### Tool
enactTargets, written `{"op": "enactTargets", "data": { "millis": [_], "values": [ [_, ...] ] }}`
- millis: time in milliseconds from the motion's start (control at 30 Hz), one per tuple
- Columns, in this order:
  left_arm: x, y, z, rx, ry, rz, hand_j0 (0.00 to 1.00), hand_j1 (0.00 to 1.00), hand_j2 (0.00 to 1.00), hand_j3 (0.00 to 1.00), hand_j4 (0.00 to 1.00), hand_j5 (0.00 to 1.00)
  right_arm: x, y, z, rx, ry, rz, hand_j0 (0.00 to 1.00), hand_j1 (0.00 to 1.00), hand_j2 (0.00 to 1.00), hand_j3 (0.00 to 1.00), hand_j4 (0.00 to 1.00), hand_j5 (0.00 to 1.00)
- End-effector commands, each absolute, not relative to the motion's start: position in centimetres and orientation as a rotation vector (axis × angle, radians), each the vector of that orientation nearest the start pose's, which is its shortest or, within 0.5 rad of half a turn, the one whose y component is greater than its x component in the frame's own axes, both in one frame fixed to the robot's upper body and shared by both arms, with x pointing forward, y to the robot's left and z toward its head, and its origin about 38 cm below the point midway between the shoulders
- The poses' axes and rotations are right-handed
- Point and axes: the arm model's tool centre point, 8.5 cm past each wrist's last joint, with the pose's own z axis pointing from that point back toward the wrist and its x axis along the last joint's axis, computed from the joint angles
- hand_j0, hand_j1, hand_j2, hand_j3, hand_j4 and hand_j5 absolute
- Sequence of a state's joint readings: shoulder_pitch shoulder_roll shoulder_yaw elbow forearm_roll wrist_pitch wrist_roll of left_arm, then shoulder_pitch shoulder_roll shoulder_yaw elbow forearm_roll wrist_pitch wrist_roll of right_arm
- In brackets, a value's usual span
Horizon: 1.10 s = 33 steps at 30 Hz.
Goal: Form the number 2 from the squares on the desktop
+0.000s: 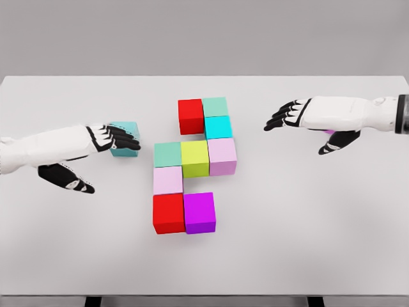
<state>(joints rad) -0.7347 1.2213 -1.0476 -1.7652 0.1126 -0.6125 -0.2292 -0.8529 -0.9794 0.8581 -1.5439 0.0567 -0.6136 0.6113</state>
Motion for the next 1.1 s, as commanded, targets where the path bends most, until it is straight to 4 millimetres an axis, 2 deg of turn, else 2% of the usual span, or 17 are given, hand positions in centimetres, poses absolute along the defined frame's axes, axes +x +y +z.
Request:
{"op": "enactTargets", "data": {
  "millis": [0,67,100,133,200,233,267,367,433,500,567,633,733,800,900,1000,1067],
  "values": [
    [34.8,31.0,24.4,-0.022,-1.642,-1.853,1.00,1.00,1.00,1.00,1.00,1.00,41.8,-29.5,26.8,-0.172,-1.451,2.158,1.00,1.00,1.00,1.00,1.00,1.00],
    [34.4,30.9,23.5,-0.044,-1.634,-1.838,1.00,1.00,1.00,1.00,1.00,1.00,42.1,-30.0,26.3,-0.172,-1.432,2.141,1.00,1.00,1.00,1.00,1.00,1.00],
    [34.5,28.5,22.2,-0.122,-1.700,-1.794,1.00,1.00,1.00,1.00,1.00,1.00,42.4,-30.7,26.1,-0.184,-1.416,2.124,1.00,1.00,1.00,1.00,1.00,1.00],
    [34.9,27.1,22.3,-0.135,-1.784,-1.733,1.00,1.00,1.00,1.00,1.00,1.00,42.7,-31.1,25.9,-0.187,-1.410,2.108,1.00,1.00,1.00,1.00,1.00,1.00],
    [35.4,27.1,23.4,-0.083,-1.881,-1.645,1.00,1.00,1.00,1.00,1.00,1.00,43.6,-33.1,25.6,-0.223,-1.371,2.057,1.00,1.00,1.00,1.00,1.00,1.00],
    [35.9,27.4,24.6,-0.046,-1.916,-1.634,0.99,0.99,0.99,0.99,0.99,0.99,43.8,-33.3,25.7,-0.228,-1.371,2.049,1.00,1.00,1.00,1.00,1.00,1.00],
    [36.5,27.7,25.2,0.013,-1.899,-1.622,0.97,0.97,0.97,0.97,0.97,0.97,43.7,-33.3,25.7,-0.229,-1.367,2.050,1.00,1.00,1.00,1.00,1.00,1.00],
    [39.0,29.1,24.1,0.334,-1.635,-1.665,0.97,0.97,0.97,0.97,0.97,0.97,44.0,-33.9,25.3,-0.243,-1.342,2.047,1.00,1.00,1.00,1.00,1.00,1.00],
    [39.4,28.5,23.5,0.330,-1.426,-1.850,0.99,0.99,0.99,0.99,0.99,0.99,44.4,-35.0,25.5,-0.275,-1.318,2.028,1.00,1.00,1.00,1.00,1.00,1.00],
    [39.5,27.9,22.9,0.271,-1.291,-1.920,1.00,1.00,1.00,1.00,1.00,1.00,44.4,-35.2,25.1,-0.271,-1.310,2.022,1.00,1.00,1.00,1.00,1.00,1.00],
    [40.3,28.2,24.2,0.323,-1.290,-1.874,1.00,1.00,1.00,1.00,1.00,1.00,44.5,-35.6,24.9,-0.272,-1.301,2.010,1.00,1.00,1.00,1.00,1.00,1.00],
    [40.9,27.2,24.9,0.326,-1.341,-1.836,1.00,1.00,1.00,1.00,1.00,1.00,44.2,-36.1,24.9,-0.273,-1.291,2.008,1.00,1.00,1.00,1.00,1.00,1.00],
    [41.4,26.5,25.0,0.341,-1.377,-1.786,1.00,1.00,1.00,1.00,1.00,1.00,44.8,-35.7,24.7,-0.284,-1.275,1.956,1.00,1.00,1.00,1.00,1.00,1.00],
    [41.7,25.3,24.6,0.339,-1.411,-1.755,1.00,1.00,1.00,1.00,1.00,1.00,45.6,-36.4,25.5,-0.309,-1.256,1.823,1.00,1.00,1.00,1.00,1.00,1.00],
    [41.8,26.0,23.0,0.392,-1.394,-1.647,1.00,1.00,1.00,1.00,1.00,1.00,46.4,-37.0,25.7,-0.327,-1.190,1.652,1.00,1.00,1.00,1.00,1.00,1.00],
    [42.1,26.8,22.2,0.479,-1.320,-1.634,1.00,1.00,1.00,1.00,1.00,1.00,47.7,-35.1,26.2,-0.340,-1.169,1.498,1.00,1.00,1.00,1.00,1.00,1.00],
    [42.1,27.1,21.7,0.515,-1.281,-1.638,1.00,1.00,1.00,1.00,1.00,1.00,47.5,-35.2,26.5,-0.369,-1.111,1.439,1.00,1.00,1.00,1.00,1.00,1.00]
  ]
}}
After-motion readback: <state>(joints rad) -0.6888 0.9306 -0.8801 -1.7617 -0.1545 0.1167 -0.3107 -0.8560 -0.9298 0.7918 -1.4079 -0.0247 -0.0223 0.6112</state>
